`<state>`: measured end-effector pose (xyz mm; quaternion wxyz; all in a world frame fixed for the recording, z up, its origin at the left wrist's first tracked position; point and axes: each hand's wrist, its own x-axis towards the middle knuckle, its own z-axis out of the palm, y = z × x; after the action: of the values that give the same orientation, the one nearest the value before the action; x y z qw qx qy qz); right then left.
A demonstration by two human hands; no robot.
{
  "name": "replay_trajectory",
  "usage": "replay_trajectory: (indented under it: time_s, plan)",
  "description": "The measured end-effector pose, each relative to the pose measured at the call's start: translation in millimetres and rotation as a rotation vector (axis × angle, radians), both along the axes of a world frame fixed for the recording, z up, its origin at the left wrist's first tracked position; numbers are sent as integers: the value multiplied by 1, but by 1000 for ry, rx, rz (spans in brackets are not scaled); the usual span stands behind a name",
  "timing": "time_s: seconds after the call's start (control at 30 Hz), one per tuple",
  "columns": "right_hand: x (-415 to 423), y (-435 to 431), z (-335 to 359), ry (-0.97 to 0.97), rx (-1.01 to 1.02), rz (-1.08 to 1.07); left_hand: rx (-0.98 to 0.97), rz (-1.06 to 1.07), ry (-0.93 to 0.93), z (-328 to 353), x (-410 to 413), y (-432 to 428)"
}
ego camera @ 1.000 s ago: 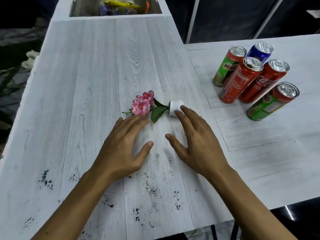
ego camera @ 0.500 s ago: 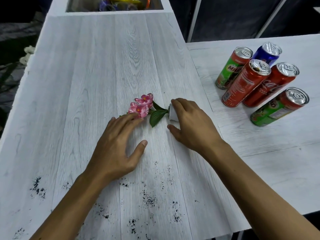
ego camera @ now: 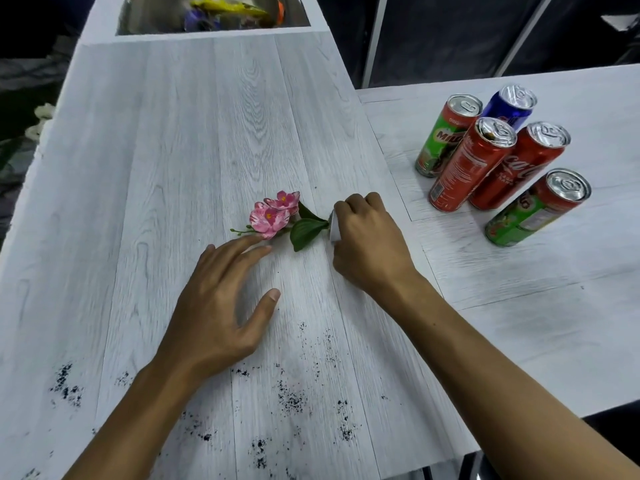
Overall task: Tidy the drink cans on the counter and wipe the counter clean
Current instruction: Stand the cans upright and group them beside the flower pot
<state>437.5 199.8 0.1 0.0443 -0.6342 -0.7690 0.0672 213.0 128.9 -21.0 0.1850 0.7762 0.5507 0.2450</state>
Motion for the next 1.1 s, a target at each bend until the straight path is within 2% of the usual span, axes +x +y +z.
replay_trajectory:
  time_s: [0.23, 0.5, 0.6, 0.73, 1.1]
  plan:
    - [11, -6, -4, 184, 15, -95, 42, 6, -28, 0, -1, -7]
    - [33, 2, -3, 638, 103, -290, 45, -18, -33, 2, 8, 2]
    - [41, 9, -4, 740, 135, -363, 49, -33, -27, 2, 15, 10]
    - [50, 23, -6, 803, 156, -416, 43, -57, -21, 2, 25, 25]
    - [65, 65, -22, 820, 219, -486, -13, -137, 8, 0, 59, 69]
